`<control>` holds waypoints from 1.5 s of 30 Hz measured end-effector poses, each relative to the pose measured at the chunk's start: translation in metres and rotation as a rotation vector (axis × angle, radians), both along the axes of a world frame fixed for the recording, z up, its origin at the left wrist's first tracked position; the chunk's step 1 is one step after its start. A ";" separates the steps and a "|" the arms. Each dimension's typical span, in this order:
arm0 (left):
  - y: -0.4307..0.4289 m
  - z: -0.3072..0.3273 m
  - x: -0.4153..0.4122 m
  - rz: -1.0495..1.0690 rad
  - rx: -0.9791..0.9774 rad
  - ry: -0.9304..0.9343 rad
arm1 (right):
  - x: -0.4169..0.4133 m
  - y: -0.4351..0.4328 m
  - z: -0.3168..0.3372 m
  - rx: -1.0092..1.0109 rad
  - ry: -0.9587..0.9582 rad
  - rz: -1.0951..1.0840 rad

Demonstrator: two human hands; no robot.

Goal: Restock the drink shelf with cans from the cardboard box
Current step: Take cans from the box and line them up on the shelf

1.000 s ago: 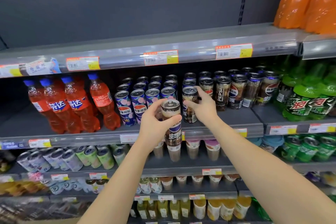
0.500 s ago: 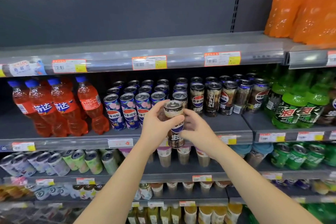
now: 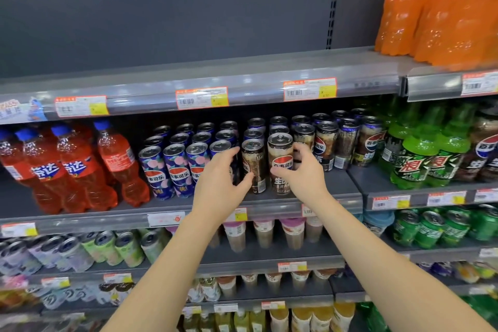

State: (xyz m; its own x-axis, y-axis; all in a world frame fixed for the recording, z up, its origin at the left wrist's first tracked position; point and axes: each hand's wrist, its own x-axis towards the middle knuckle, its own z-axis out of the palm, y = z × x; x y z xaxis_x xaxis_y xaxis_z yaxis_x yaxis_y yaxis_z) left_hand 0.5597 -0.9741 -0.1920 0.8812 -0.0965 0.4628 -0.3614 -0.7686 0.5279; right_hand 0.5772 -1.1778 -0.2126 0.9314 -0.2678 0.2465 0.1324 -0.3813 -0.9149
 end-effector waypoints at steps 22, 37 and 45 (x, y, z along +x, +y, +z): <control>-0.005 -0.020 -0.009 0.050 0.157 0.054 | 0.030 0.000 -0.025 -0.102 0.094 -0.108; 0.061 -0.087 -0.057 0.171 0.387 0.263 | -0.055 0.074 -0.082 -0.620 0.006 0.402; 0.174 -0.130 -0.158 0.436 0.474 0.513 | -0.082 0.192 -0.124 -0.782 0.051 0.784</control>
State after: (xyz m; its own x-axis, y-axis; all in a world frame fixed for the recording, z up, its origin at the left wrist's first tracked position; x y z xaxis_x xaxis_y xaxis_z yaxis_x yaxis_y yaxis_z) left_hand 0.4018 -0.7997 -0.3218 0.9755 0.2198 -0.0118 0.2194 -0.9669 0.1298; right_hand 0.4948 -0.9862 -0.3370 0.7885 0.6133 0.0461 0.5589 -0.6834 -0.4696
